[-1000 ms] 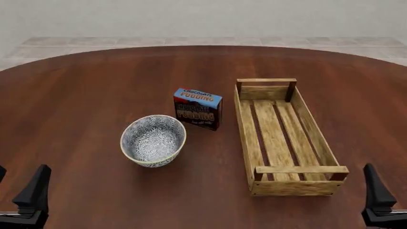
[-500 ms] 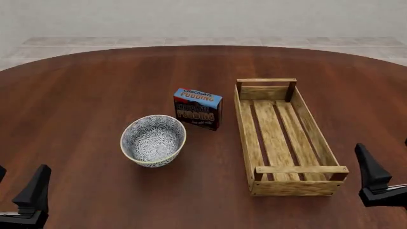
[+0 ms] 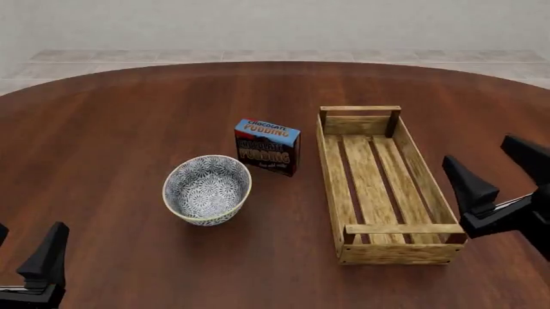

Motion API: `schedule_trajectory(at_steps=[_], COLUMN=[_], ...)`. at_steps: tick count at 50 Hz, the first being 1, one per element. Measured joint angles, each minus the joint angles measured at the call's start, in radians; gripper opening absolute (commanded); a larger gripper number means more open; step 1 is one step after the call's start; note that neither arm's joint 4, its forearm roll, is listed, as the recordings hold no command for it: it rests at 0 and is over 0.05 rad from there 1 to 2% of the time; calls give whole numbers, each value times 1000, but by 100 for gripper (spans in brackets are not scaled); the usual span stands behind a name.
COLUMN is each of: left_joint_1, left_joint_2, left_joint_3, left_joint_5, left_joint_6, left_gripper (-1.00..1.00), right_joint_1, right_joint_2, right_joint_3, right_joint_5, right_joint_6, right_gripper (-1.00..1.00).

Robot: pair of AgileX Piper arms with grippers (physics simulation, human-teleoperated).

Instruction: Pick up the bowl on the left and put it in the tray.

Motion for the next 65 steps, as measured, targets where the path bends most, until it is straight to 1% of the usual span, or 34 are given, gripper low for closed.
schedule_trajectory(at_steps=[26, 34, 45, 65], left_joint_1=[0, 0, 0, 0], left_joint_2=[0, 0, 0, 0], left_joint_3=[0, 0, 0, 0], left_joint_5=[0, 0, 0, 0], left_joint_6=[0, 0, 0, 0], left_gripper=[100, 100, 100, 100], right_joint_1=[193, 227, 279, 368], right_joint_2=[278, 370, 479, 636], right_joint_3=[-126, -153, -199, -295], right_joint_5=[-100, -137, -164, -168], right_joint_6=[28, 17, 24, 34], right_gripper=[100, 100, 100, 100])
